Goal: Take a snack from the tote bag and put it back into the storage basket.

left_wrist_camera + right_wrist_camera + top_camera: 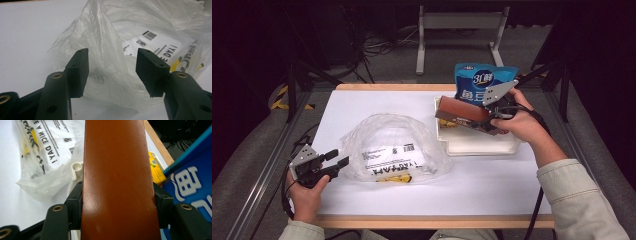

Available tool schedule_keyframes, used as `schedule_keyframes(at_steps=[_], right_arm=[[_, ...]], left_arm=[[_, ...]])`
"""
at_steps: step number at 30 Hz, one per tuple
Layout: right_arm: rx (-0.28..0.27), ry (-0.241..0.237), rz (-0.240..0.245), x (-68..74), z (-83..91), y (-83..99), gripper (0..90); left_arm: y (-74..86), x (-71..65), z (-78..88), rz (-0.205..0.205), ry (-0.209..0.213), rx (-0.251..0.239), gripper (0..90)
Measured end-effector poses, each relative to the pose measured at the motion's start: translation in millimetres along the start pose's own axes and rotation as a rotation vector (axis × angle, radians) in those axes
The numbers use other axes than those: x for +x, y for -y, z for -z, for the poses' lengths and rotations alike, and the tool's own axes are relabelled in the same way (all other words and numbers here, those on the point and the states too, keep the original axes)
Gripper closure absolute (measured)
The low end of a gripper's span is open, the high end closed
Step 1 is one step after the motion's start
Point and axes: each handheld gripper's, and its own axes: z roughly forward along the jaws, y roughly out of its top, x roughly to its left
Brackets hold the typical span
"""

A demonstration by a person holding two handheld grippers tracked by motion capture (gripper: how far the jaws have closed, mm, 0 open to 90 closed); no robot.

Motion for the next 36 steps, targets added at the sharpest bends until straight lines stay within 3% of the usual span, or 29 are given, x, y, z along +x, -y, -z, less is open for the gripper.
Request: schedule_keyframes(at_steps=[13,19,36], right_arm=[[0.044,0.021,-0.022,-12.8,0.4,24.4,42.2],[0.04,0.008,-0.032,-15.6,-1.1,33.9,42.2],[0.104,-0.029,-0.012,-12.5,-23.1,48.0,42.2]], left_arm=[[0.0,-0.1,-0.4,-0.002,0.001,0.004,44.5],[0.1,0.0,-0.3,-0.001,0.001,0.004,44.5],[0.3,-0.4,-0.5,0.014,0.004,0.001,44.4]])
